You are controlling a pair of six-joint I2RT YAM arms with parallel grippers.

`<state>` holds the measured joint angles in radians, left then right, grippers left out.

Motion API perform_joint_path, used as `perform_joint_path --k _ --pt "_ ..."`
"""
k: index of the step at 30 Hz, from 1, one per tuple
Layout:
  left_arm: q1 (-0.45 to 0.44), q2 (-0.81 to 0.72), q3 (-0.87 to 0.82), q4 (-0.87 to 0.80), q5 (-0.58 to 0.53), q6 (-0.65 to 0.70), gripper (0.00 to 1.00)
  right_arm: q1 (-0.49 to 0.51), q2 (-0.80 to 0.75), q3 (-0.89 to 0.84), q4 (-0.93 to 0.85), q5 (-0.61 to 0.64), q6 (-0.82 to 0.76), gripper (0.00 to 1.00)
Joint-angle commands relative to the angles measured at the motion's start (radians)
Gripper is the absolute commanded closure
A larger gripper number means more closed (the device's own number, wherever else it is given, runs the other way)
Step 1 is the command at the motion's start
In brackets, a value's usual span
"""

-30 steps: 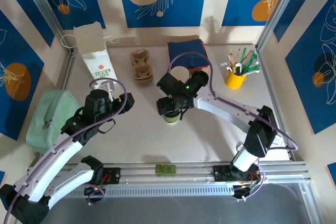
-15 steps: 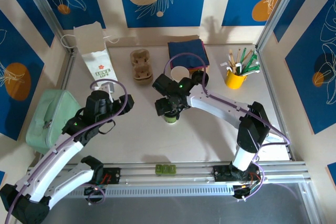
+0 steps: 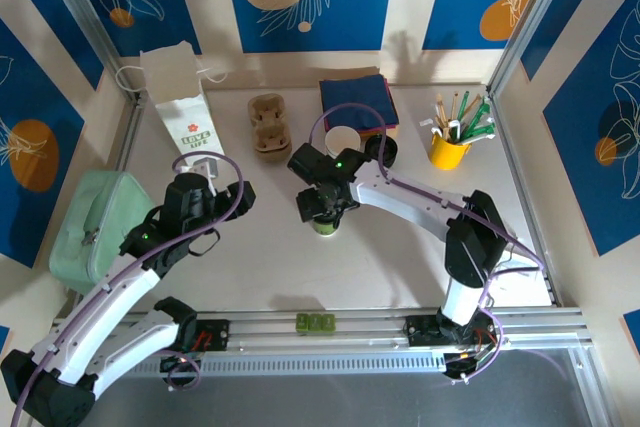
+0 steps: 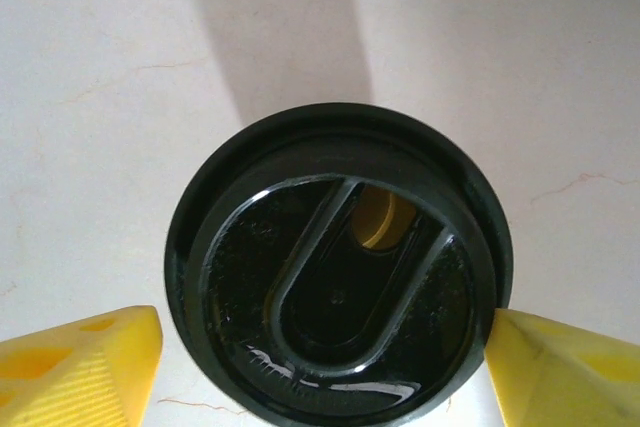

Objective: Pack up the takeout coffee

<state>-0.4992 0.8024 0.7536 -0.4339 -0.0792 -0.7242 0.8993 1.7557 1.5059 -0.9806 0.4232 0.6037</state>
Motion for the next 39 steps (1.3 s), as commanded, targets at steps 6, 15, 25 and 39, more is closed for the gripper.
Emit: perform_joint_path --k 6,15,25,39 --pt "0.017 0.006 -0.022 0.033 0.019 -0.004 0.28 -0.011 0.031 0.037 -0.013 0.007 0.012 0.21" --pt "0.022 0.017 -0.025 0.044 0.032 -0.007 0.27 -0.016 0.046 0.047 -0.018 0.009 0.015 0.19" --pt "0.029 0.019 -0.028 0.045 0.041 -0.009 0.28 -0.023 0.042 0.041 -0.022 0.02 0.002 0.26" --pt "0.037 -0.008 0.006 0.011 0.043 0.005 0.28 -0.174 -0.117 -0.088 -0.017 0.031 -0.031 0.29"
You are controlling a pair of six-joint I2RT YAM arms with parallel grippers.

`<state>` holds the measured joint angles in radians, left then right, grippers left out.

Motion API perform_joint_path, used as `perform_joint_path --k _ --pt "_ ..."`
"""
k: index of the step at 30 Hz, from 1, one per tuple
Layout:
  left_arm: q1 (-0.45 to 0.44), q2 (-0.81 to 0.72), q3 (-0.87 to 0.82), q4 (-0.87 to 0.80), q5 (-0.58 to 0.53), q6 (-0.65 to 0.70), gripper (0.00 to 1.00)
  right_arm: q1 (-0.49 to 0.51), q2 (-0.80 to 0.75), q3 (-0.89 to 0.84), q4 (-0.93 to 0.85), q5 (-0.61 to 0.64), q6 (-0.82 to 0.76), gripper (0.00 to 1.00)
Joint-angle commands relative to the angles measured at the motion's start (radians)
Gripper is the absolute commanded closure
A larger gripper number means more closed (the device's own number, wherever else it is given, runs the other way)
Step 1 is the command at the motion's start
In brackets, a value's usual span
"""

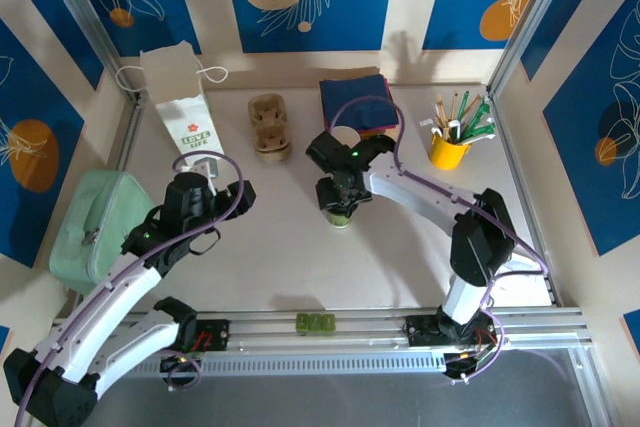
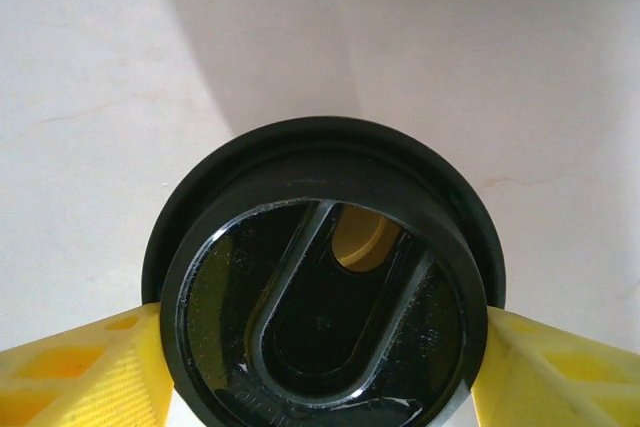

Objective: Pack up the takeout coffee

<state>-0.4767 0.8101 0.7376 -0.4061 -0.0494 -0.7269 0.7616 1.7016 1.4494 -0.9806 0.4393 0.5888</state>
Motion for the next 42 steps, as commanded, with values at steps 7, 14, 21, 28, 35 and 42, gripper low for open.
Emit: perform_joint_path --k 7,14,21,28,35,42 --pt "0.016 -0.02 0.024 -0.017 0.026 0.005 0.28 -0.193 -0.175 -0.134 -0.007 0.026 -0.054 0.29" --pt "0.017 -0.013 0.036 -0.017 0.026 0.007 0.28 -0.368 -0.23 -0.184 0.023 0.01 -0.097 0.3" --pt "0.018 -0.015 0.04 -0.015 0.034 0.005 0.28 -0.519 -0.242 -0.197 0.043 -0.031 -0.097 0.29" --pt "0.018 -0.019 0.029 -0.009 0.039 -0.002 0.27 -0.664 -0.214 -0.189 0.067 -0.06 -0.107 0.29" --pt "0.018 -0.013 0.029 -0.012 0.042 -0.002 0.28 -0.771 -0.189 -0.182 0.095 -0.08 -0.118 0.29" --pt "0.018 -0.027 0.022 -0.016 0.031 0.006 0.28 -0.819 -0.163 -0.168 0.119 -0.044 -0.127 0.29"
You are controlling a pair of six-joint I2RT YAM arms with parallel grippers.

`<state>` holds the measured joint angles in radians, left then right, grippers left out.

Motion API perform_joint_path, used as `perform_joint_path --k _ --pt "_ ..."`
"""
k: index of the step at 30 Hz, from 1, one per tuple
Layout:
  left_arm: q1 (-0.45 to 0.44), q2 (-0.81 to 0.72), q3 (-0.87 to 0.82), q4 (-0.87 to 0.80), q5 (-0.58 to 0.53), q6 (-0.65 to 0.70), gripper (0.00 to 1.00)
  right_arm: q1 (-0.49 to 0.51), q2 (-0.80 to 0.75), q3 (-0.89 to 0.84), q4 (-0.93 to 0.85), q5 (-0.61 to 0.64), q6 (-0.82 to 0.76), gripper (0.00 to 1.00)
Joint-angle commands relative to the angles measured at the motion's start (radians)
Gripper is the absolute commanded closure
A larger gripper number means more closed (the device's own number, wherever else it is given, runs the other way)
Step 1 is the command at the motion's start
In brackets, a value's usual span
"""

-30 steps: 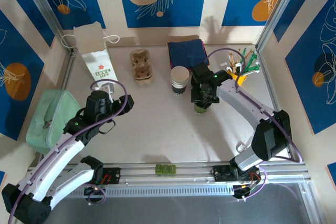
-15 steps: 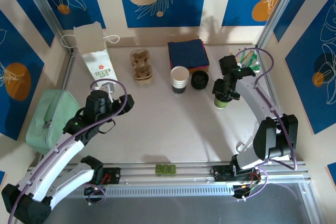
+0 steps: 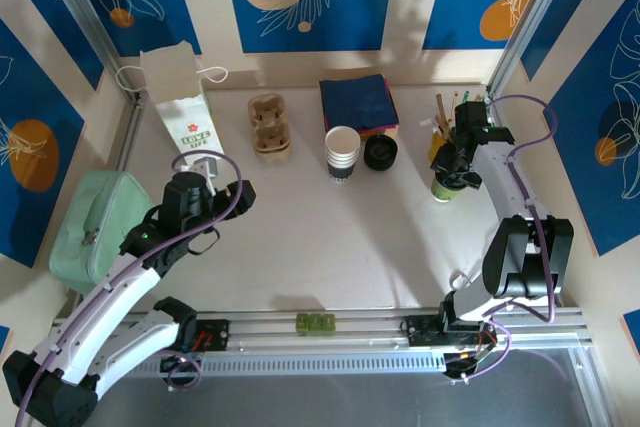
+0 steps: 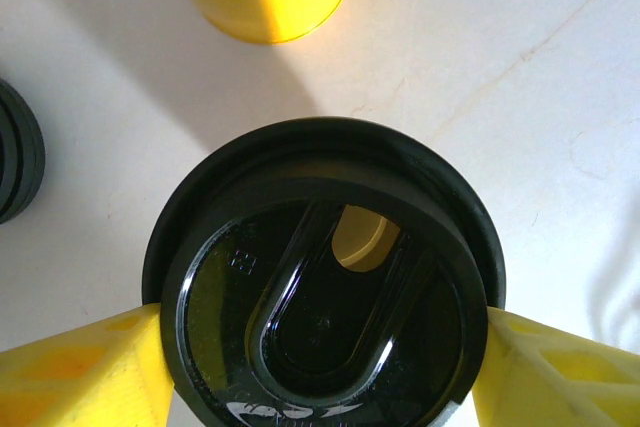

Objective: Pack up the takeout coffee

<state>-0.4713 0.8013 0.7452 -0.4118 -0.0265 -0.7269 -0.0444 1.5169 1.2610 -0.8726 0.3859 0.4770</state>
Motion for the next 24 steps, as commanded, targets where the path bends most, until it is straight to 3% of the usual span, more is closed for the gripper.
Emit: perform_joint_path --k 1,24 --pt "0.013 -0.018 0.014 -0.011 0.007 0.007 0.28 -0.017 0.026 0.021 0.013 0.011 -0.015 0.29" --pt "0.019 -0.029 0.022 -0.03 -0.003 0.019 0.28 -0.034 0.069 0.065 -0.022 -0.005 -0.035 0.15"
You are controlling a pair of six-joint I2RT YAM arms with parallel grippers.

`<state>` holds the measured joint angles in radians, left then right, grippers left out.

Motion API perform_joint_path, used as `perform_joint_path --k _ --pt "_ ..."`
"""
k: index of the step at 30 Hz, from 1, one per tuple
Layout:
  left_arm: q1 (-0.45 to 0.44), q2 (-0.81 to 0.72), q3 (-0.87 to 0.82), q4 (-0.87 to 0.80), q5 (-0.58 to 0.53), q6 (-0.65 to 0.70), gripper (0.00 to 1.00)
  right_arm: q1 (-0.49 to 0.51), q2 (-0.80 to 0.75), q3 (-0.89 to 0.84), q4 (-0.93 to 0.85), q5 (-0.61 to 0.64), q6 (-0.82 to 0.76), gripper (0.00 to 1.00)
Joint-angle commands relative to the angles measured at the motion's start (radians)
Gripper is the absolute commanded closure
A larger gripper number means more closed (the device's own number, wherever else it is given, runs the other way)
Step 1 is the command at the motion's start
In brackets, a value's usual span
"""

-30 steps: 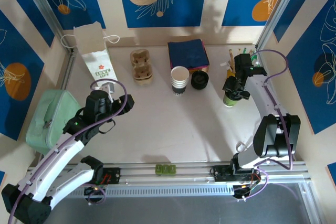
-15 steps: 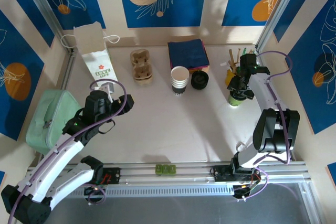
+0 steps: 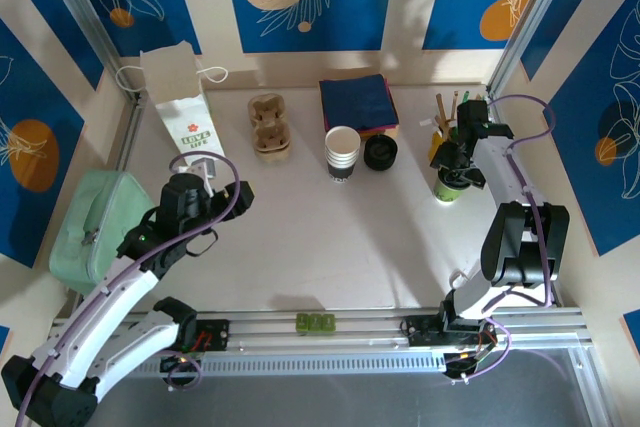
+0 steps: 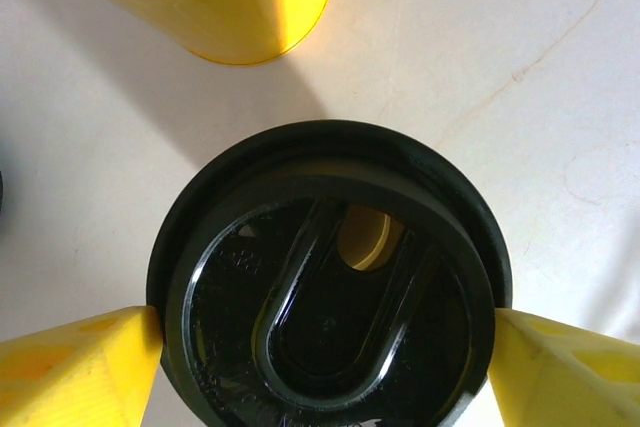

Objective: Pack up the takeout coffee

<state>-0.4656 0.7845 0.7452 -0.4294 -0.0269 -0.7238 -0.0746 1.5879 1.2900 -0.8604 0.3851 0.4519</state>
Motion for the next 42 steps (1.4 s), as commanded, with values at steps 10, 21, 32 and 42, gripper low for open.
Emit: perform_joint_path --k 10,21,32,42 --pt "0.015 -0.007 0.035 -0.022 -0.002 0.02 0.28 -0.012 -0.052 0.08 -0.08 -0.005 -0.019 0.09" --pt "0.015 0.041 0.086 -0.049 0.001 0.05 0.27 0.012 -0.252 0.091 -0.077 -0.369 -0.054 0.1" --pt "0.015 0.178 0.175 -0.078 -0.033 0.059 0.27 0.15 -0.452 -0.126 0.199 -0.594 -0.029 0.11" --pt "0.015 0.413 0.286 -0.033 -0.093 0.039 0.28 0.283 -0.502 -0.385 0.509 -0.529 -0.039 0.12"
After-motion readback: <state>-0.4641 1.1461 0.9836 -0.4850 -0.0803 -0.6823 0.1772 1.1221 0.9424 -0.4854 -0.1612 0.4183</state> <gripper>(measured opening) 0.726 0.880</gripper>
